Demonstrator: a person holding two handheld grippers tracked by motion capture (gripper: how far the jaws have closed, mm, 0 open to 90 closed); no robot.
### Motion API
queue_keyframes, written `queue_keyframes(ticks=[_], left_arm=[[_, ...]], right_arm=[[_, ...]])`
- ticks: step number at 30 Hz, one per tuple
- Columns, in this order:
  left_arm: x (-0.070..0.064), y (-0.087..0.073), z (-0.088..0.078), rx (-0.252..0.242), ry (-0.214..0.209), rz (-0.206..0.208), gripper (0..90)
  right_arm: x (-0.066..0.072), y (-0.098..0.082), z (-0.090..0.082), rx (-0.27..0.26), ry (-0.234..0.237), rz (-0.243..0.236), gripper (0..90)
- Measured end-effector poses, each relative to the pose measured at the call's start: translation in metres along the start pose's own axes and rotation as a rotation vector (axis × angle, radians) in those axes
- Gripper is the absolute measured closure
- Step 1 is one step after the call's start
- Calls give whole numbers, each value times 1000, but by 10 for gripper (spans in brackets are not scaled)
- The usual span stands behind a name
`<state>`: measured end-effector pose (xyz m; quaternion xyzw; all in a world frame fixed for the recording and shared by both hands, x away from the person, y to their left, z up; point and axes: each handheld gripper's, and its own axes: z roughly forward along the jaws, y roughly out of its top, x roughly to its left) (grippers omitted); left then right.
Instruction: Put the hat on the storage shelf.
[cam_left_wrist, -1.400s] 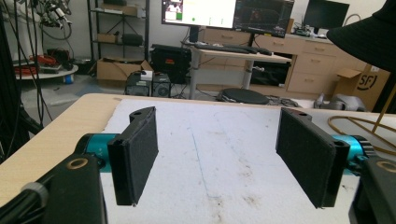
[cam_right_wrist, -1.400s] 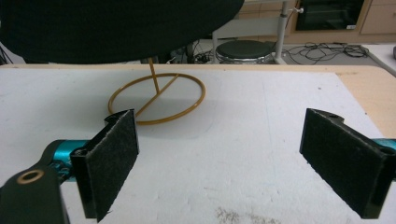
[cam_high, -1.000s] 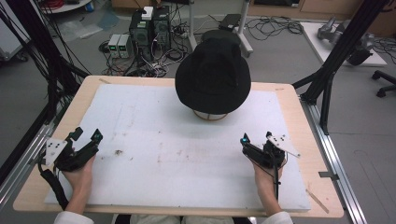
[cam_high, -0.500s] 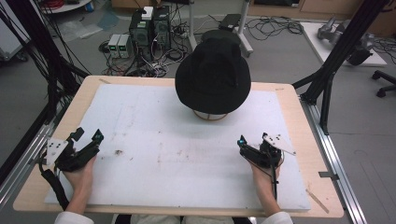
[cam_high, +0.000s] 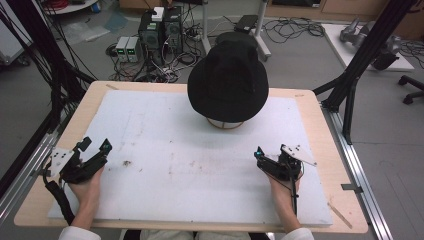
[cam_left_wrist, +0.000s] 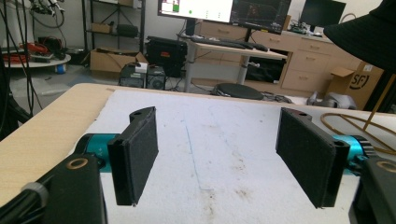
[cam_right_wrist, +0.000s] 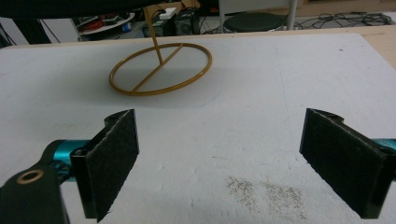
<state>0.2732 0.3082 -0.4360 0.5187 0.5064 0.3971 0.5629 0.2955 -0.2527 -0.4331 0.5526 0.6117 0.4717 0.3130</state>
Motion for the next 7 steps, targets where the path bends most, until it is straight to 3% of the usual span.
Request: queue_keyframes(ticks=[7], left_arm=[[0, 0, 0, 4, -3, 0, 297]], right_arm=[[0, 0, -1, 0, -7, -2, 109]])
